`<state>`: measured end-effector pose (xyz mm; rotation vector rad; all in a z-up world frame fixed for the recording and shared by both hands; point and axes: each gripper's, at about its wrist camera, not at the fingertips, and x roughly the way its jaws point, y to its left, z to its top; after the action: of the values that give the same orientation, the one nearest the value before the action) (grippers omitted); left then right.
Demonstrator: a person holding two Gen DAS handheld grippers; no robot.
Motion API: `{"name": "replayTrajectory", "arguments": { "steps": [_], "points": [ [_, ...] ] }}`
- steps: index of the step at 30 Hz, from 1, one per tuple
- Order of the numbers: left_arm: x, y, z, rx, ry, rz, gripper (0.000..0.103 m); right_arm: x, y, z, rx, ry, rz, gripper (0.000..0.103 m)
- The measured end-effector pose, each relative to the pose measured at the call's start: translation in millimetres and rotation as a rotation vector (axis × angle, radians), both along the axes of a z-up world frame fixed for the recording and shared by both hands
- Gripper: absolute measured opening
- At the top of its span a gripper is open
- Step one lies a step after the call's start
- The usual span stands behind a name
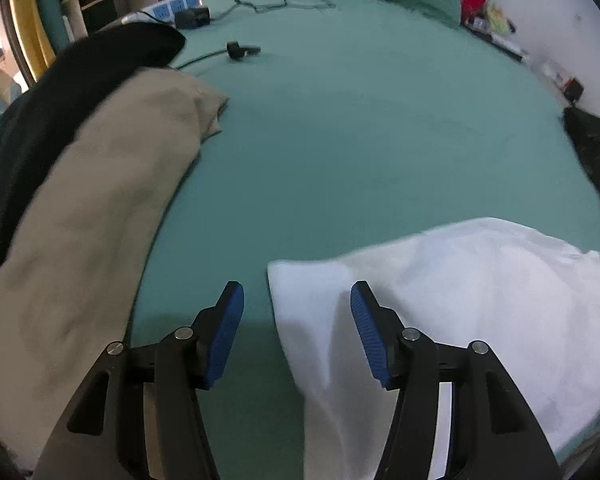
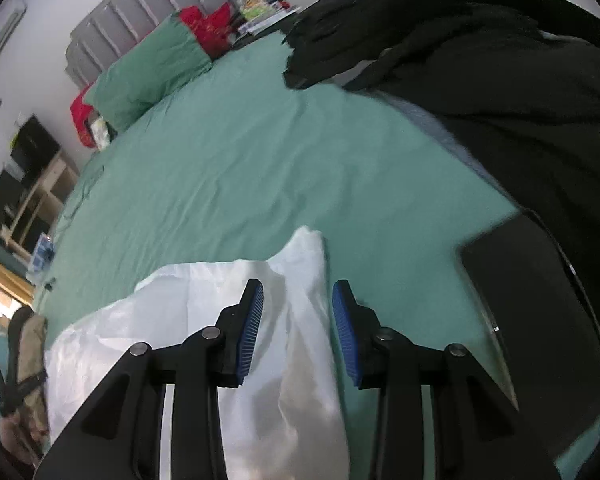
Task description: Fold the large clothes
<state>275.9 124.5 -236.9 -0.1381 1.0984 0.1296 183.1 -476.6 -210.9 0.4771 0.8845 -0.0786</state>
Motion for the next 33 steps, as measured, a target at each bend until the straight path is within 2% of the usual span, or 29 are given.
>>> {"name": "replayTrajectory", "arguments": {
  "steps": [3, 5, 6, 7, 8, 9, 11, 14, 17, 20, 22, 23, 24, 26, 28, 31, 33],
  "points": [
    [9.0, -2.4, -6.0, 0.023, -0.008, -0.005, 0.060, 10.9, 4.8, -8.5, -0.043, 0.038, 0.007, 0.036],
    [8.2, -7.4, -6.6, 0.058, -0.010, -0.032, 0.060, 18.2, 4.3, -18.3, -0.015, 0.073, 0.021, 0.036],
    [7.6, -7.3, -6.3, 0.059, -0.018, -0.044, 0.053, 21.3, 3.5, -22.3, 0.006, 0.080, 0.025, 0.036],
    [6.2, -5.4, -5.6, 0.043, -0.030, -0.045, 0.039, 22.5, 3.3, -23.2, 0.008, 0.076, 0.025, 0.035],
    [4.3, -1.4, -3.7, 0.040, -0.046, -0.021, 0.003, 22.0, 2.6, -24.1, -0.004, 0.070, 0.027, 0.034],
    [2.2, 3.9, -2.4, 0.053, -0.047, 0.023, 0.004, 22.2, 3.0, -23.5, -0.024, 0.066, 0.029, 0.022],
    [-4.1, 15.9, -0.3, 0.050, -0.070, 0.102, 0.004, 20.6, 1.1, -22.7, -0.039, 0.072, 0.016, 0.009],
    [-15.3, 31.8, 2.0, 0.090, -0.094, 0.206, 0.004, 14.6, -10.2, -16.5, -0.035, 0.045, -0.034, 0.005],
    [-16.3, 31.7, -2.5, 0.090, -0.059, 0.184, 0.004, 9.1, -21.2, -12.6, -0.049, 0.029, -0.086, 0.005],
    [-13.6, 27.1, 2.3, 0.121, -0.048, 0.168, 0.005, 6.6, -23.1, -17.3, -0.050, 0.037, -0.089, 0.005],
    [-12.9, 27.7, 7.8, 0.091, -0.042, 0.180, 0.010, 5.4, -22.5, -18.7, -0.065, 0.046, -0.098, 0.005],
    [-14.2, 26.8, 13.3, 0.077, -0.050, 0.184, 0.018, 4.8, -23.3, -18.3, -0.063, 0.047, -0.104, 0.006],
    [-14.1, 26.5, 18.5, 0.078, -0.066, 0.186, 0.032, 3.6, -24.7, -16.9, -0.059, 0.048, -0.112, 0.007],
    [-23.9, 19.6, 34.3, 0.082, -0.119, 0.179, 0.050, -1.9, -26.0, -8.4, -0.072, 0.022, -0.132, 0.010],
    [-33.6, 8.3, 50.4, 0.072, -0.172, 0.153, 0.051, -7.1, -21.2, 5.0, -0.108, -0.027, -0.135, 0.014],
    [-49.4, -17.3, 62.5, 0.039, -0.205, 0.085, 0.052, -15.9, -2.9, 24.1, -0.132, -0.111, -0.092, 0.025],
    [-65.9, -38.3, 62.3, 0.000, -0.201, 0.037, 0.052, -20.8, 16.7, 32.8, -0.117, -0.159, -0.030, 0.038]
  ]
}}
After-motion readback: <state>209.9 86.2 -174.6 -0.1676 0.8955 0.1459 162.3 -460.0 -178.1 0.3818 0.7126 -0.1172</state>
